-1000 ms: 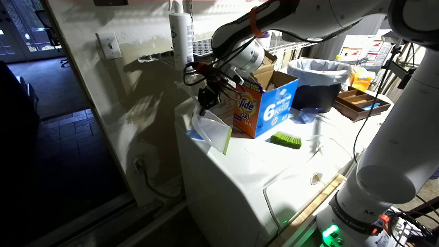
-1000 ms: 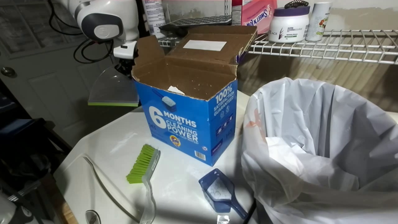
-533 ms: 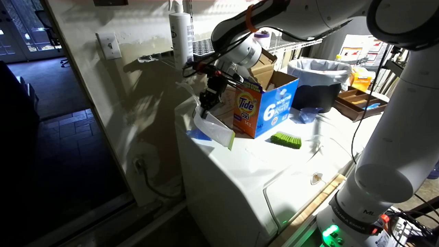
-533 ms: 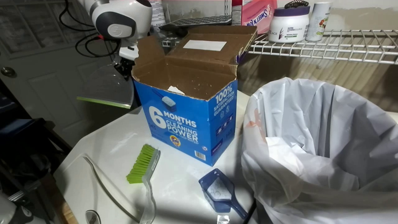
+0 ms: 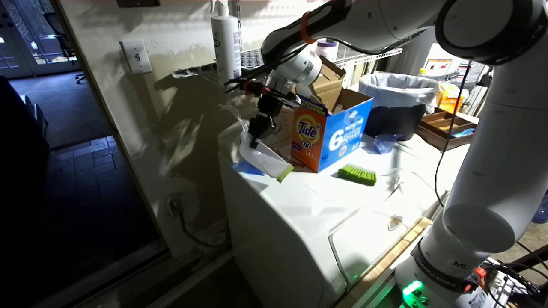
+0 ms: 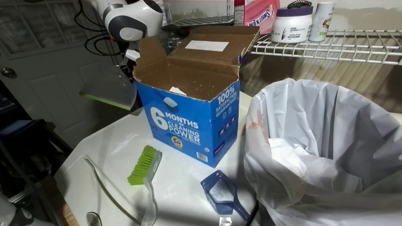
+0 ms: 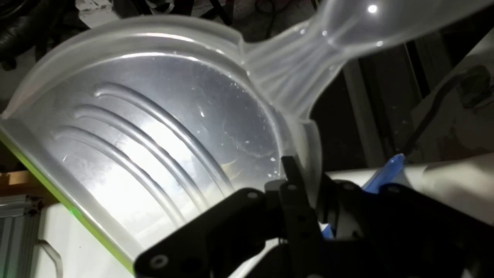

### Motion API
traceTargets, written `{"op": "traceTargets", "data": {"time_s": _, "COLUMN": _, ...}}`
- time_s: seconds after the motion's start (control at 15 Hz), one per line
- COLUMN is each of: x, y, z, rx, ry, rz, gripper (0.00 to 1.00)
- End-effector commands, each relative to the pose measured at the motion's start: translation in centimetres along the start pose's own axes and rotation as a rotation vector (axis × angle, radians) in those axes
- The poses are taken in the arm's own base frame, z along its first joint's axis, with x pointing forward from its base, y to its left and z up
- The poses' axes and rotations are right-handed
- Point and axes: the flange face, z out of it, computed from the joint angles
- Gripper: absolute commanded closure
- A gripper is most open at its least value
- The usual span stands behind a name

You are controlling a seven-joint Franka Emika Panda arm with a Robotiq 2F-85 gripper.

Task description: Move the dustpan forward

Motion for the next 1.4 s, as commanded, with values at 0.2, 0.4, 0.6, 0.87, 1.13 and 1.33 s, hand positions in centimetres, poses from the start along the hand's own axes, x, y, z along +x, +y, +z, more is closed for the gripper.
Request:
{"op": "traceTargets", "data": {"time_s": 0.2, "x": 0.5, "y": -0.6, "z": -1.7, "rx": 0.029, "ry": -0.047, "rz": 0.110, "gripper": 0.98}}
{"op": "traceTargets", "data": {"time_s": 0.4, "x": 0.8, "y": -0.6, "z": -2.2, "rx": 0.047, "ry": -0.064, "rz": 0.145, "gripper": 0.98}}
{"op": "traceTargets", "data": {"time_s": 0.6, "x": 0.5, "y": -0.7, "z": -2.3, "rx": 0.062, "ry": -0.092, "rz": 0.164, "gripper": 0.98}}
{"op": "traceTargets", "data": {"time_s": 0.87, "x": 0.6, "y": -0.7, "z": -2.5, "rx": 0.069, "ry": -0.116, "rz": 0.201, "gripper": 0.98}}
{"op": "traceTargets", "data": {"time_s": 1.13, "x": 0.8, "y": -0.8, "z": -2.6, "rx": 0.066, "ry": -0.132, "rz": 0.225, "gripper": 0.98}}
{"op": "traceTargets", "data": {"time_s": 1.33, "x": 0.9, "y": -0.9, "z": -2.7, "rx": 0.062, "ry": -0.140, "rz": 0.243, "gripper": 0.98}}
